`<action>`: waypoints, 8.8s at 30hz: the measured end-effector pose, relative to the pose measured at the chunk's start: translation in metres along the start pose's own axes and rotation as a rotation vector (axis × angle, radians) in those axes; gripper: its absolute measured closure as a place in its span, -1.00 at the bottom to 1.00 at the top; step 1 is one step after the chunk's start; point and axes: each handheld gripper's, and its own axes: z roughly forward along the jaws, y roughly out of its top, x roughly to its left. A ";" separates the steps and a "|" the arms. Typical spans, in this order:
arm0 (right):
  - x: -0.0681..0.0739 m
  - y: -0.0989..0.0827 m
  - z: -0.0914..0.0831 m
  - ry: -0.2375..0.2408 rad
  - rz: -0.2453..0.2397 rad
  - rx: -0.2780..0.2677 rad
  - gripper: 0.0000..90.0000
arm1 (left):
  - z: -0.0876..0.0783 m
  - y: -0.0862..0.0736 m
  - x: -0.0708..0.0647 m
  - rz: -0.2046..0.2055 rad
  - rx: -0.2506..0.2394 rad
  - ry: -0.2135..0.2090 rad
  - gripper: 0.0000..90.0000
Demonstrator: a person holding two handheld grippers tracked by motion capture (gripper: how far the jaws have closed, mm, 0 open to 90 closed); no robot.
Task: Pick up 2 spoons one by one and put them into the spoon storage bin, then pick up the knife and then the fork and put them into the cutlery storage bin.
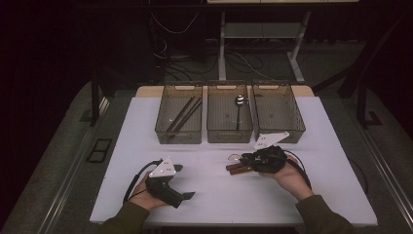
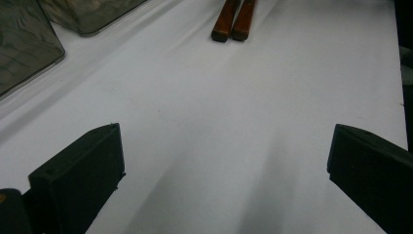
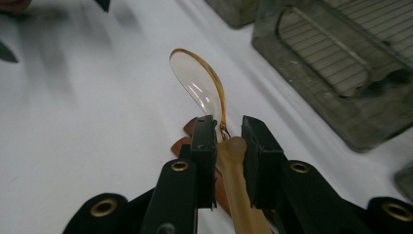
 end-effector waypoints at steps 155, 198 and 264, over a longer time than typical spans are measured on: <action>-0.065 -0.031 0.002 -0.141 0.181 0.171 1.00 | 0.000 -0.001 -0.001 -0.009 0.001 -0.002 -1.00; -0.043 -0.045 -0.009 -0.075 0.084 0.267 1.00 | 0.000 0.000 -0.002 -0.008 0.005 -0.001 -1.00; -0.038 0.025 0.035 -0.027 0.061 0.575 0.52 | -0.002 0.000 0.000 -0.026 -0.026 -0.024 -1.00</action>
